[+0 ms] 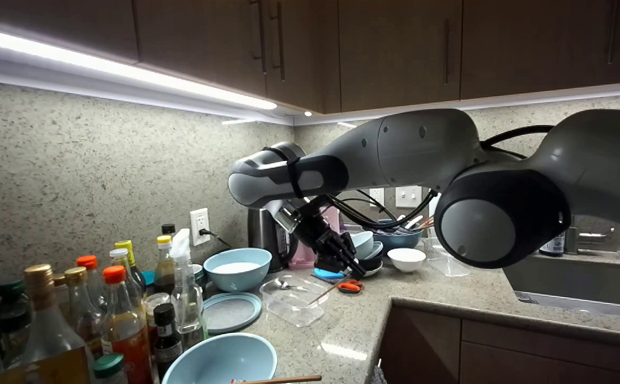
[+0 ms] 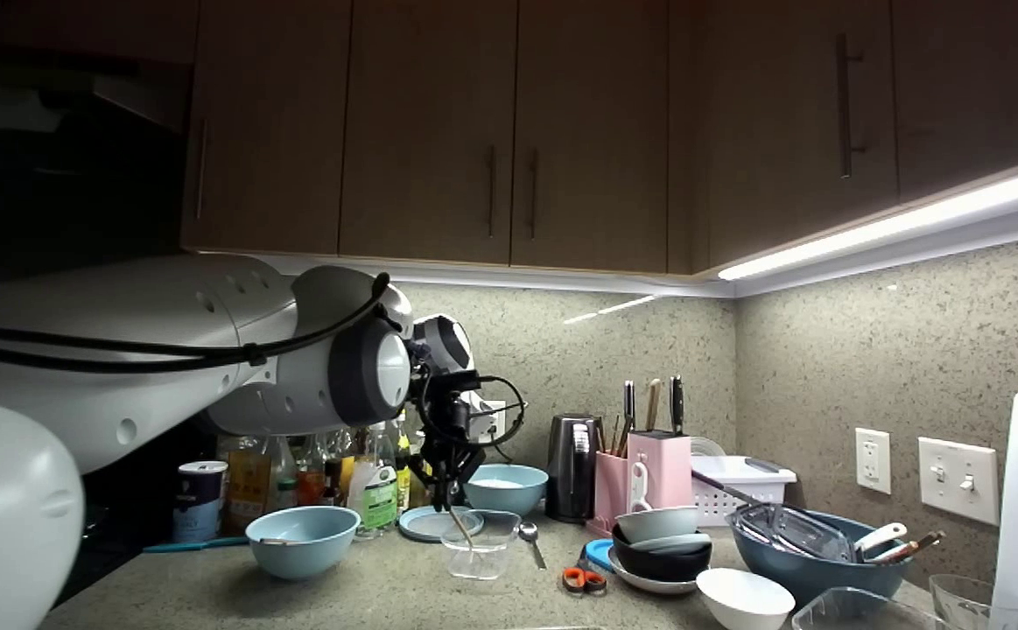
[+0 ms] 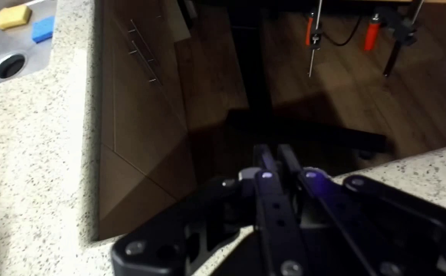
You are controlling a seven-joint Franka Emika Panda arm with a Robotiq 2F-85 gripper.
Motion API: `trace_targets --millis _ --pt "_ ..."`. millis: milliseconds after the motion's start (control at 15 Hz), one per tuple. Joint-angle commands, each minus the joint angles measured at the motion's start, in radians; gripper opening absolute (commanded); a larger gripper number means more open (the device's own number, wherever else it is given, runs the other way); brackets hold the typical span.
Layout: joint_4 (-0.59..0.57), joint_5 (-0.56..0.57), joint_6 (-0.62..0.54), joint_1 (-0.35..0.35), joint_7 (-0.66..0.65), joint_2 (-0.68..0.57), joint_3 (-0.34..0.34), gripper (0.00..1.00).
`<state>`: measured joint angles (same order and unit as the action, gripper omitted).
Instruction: Use the chopstick to stir in the transparent bowl
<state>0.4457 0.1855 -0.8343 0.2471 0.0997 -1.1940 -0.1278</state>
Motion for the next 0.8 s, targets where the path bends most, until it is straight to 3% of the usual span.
trace_targets --millis 0,267,733 --pt "-0.018 -0.074 0.04 -0.021 -0.06 0.008 0.054 0.02" --pt "-0.029 -0.102 0.007 -0.016 -0.066 -0.003 0.073 0.02" --pt "-0.029 -0.054 -0.108 0.025 -0.028 -0.007 0.059 0.02"
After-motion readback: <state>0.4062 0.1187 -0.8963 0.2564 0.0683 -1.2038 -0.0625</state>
